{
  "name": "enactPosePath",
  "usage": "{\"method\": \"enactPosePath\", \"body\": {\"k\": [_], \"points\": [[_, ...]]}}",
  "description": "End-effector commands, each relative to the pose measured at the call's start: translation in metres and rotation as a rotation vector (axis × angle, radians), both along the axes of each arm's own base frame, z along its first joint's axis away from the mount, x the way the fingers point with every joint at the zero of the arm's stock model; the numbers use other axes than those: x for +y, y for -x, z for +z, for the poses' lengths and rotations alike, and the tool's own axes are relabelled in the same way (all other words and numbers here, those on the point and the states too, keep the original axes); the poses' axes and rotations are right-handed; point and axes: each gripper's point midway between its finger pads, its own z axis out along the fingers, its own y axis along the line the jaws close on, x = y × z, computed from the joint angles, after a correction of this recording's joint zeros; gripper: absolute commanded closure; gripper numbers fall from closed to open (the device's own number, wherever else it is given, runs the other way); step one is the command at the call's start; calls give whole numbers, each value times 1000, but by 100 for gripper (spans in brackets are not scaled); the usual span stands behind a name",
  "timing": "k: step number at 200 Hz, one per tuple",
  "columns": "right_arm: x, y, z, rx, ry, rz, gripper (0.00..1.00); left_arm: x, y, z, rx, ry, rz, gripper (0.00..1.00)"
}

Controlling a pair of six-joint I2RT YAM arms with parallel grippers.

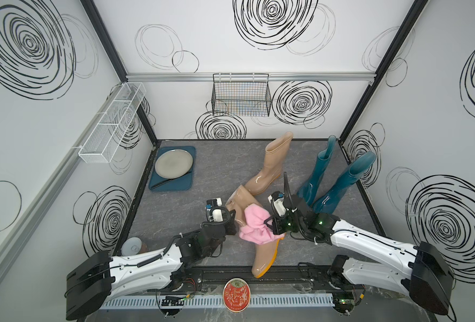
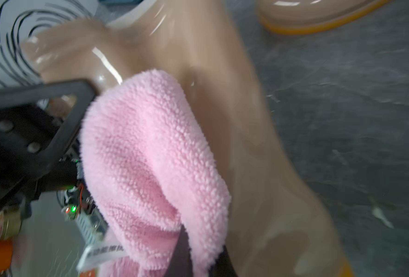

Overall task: Wipe the rubber boots with a cloth
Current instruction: Wipe the dirt off the rubber boot.

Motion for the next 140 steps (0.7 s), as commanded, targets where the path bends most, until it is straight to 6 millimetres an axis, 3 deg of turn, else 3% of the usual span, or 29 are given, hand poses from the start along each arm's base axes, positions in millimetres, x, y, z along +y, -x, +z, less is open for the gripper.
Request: {"method": "enactPosePath", "body": {"k": [1, 34, 57, 80, 90, 107, 140], "points": [[-25, -32, -14, 9, 19, -181, 100, 0, -6, 23, -63, 70, 25, 100], [-39, -48, -56, 183, 81, -245, 100, 2, -6, 28, -72, 70, 28, 100], [-75, -55, -87, 261, 178, -397, 100, 4, -5, 30, -76, 67, 31, 100], [-105, -57, -98, 285, 167, -518, 100, 5, -4, 30, -76, 65, 32, 100], [-109, -58, -96, 275, 176, -526, 100, 5, -4, 29, -75, 66, 33, 100], [-90, -59, -80, 238, 153, -445, 100, 5, -4, 29, -76, 68, 32, 100], [-32, -50, -14, 55, 38, -262, 100, 3, -4, 28, -76, 68, 28, 100]]}}
